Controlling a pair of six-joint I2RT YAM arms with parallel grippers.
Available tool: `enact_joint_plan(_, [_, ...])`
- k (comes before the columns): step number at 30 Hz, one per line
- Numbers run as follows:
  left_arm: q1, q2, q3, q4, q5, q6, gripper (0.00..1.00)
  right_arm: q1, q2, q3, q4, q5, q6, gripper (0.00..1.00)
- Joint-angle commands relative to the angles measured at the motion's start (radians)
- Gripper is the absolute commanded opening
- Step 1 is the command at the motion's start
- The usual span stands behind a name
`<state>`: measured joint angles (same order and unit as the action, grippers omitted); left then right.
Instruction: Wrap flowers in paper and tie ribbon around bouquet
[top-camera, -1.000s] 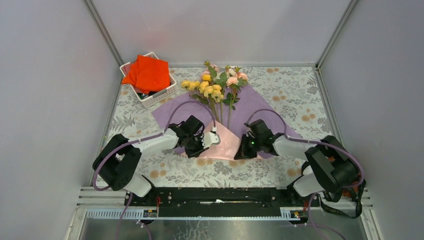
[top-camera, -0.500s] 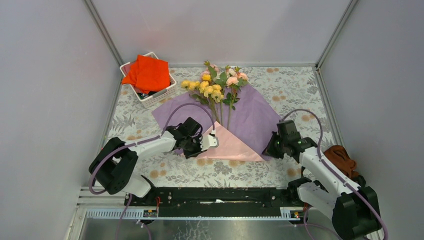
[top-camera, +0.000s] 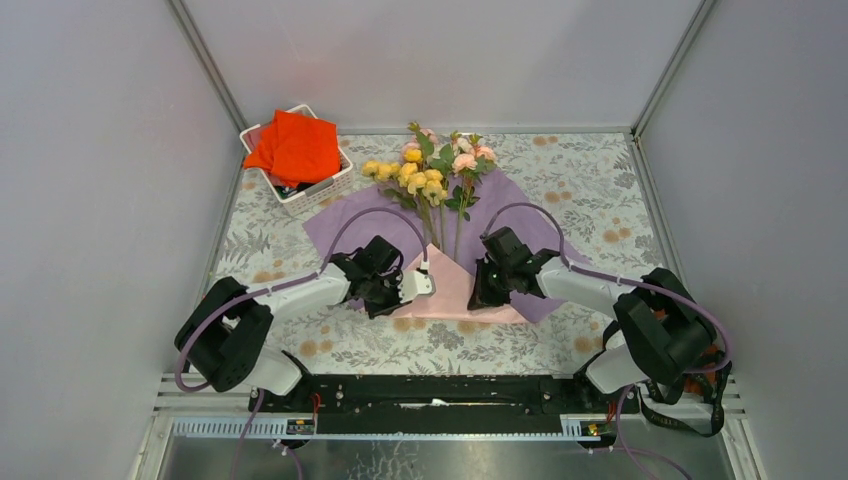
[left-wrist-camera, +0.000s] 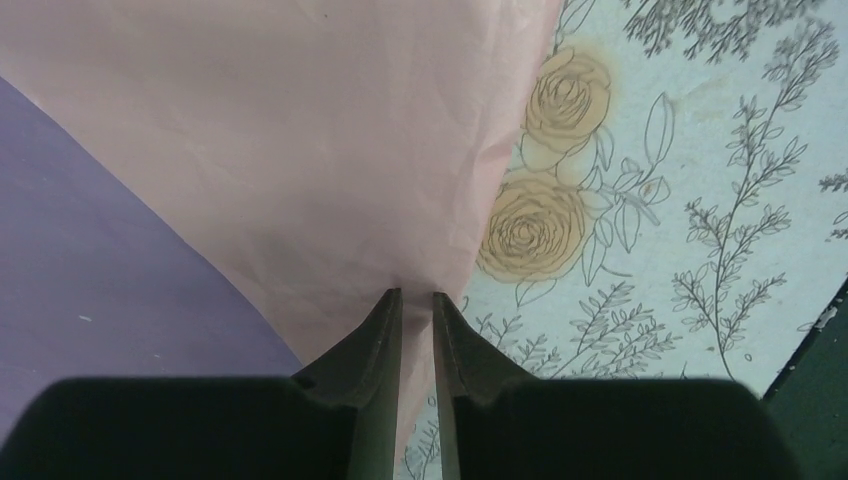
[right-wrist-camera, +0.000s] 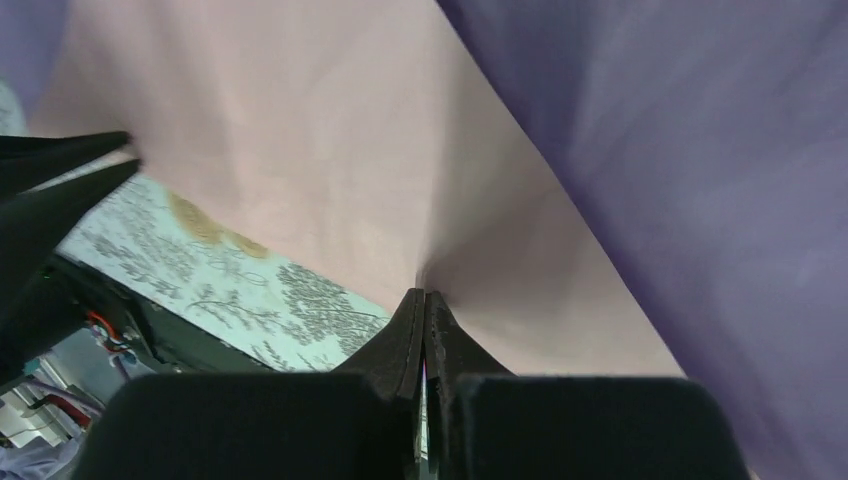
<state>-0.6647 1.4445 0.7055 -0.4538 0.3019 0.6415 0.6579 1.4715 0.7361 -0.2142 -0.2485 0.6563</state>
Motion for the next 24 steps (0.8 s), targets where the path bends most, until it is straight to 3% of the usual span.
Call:
enact_joint_plan(1, [0.009,-0.005,0.076,-0.170,0.004,-0.027,0.23,-0.004,0.021,-0.026,0.034,-0.009,-0.008,0.00])
enact_joint_plan(5, [-0.065,-0.005,0.239,-0.153,0.132,-0.065,0.23,-0.004,0.079,-0.032,0.045,-0.023,-0.004,0.00])
enact_joint_plan(8, [-0.088,0.051,0.259,-0.033,0.184,-0.138,0.21,-0.008,0.075,-0.037,0.041,0.001,0.006,0.00])
enact_joint_plan(17, [-0.204,0.188,0.201,0.143,0.074,-0.097,0.16,-0.055,0.059,-0.099,0.102,-0.042,0.042,0.00])
enact_joint_plan(24, [-0.211,0.197,0.126,0.087,-0.048,-0.039,0.15,-0.059,0.053,-0.116,0.091,-0.038,0.024,0.00])
